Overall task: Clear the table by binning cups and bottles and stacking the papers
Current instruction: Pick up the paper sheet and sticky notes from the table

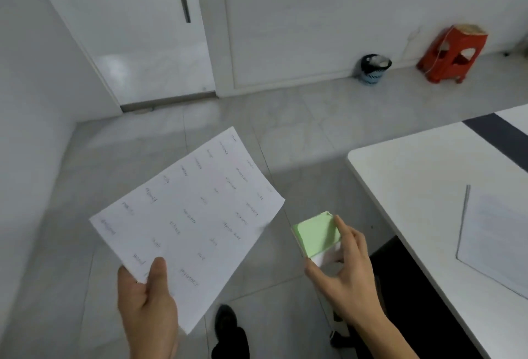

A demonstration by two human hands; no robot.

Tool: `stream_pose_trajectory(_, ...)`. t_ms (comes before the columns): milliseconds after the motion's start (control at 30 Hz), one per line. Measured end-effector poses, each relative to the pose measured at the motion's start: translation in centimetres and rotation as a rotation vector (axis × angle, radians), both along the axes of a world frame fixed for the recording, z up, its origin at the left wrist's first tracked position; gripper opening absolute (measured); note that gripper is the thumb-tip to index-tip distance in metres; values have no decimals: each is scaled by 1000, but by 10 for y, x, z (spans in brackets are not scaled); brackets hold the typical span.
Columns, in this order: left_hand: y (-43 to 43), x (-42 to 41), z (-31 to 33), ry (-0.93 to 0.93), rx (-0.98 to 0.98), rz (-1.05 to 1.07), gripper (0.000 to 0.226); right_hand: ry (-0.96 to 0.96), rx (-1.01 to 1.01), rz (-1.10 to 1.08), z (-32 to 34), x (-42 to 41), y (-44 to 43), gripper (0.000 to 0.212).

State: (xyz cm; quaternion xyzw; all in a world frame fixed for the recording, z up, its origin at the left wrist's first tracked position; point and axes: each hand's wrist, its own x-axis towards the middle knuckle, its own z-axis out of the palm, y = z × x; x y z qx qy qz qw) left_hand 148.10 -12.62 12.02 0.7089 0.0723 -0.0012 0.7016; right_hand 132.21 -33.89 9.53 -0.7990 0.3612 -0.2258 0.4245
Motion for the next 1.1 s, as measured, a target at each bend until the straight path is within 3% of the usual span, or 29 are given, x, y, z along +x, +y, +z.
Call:
stream_pose_trajectory(167, -106, 160, 30, -44, -32, -213, 26, -31, -47, -165, 31, 121, -69, 94)
stream_pose_trajectory(333, -246, 271, 67, -155, -107, -494, 27, -109, -142, -399, 64, 200, -158, 95)
stream_pose_trajectory(667, -537, 387, 78, -234, -194, -800, 35, -285, -206, -780, 59, 298, -377, 95)
stream_pose_trajectory(867, -688, 452, 101, -235, -242, -876, 32, -284, -180, -768, 88, 366, -519, 100)
stream_pose_trajectory(1100, -877, 511, 73, -161, -281, -972, 29, -192, -187, -835, 75, 431, -677, 100)
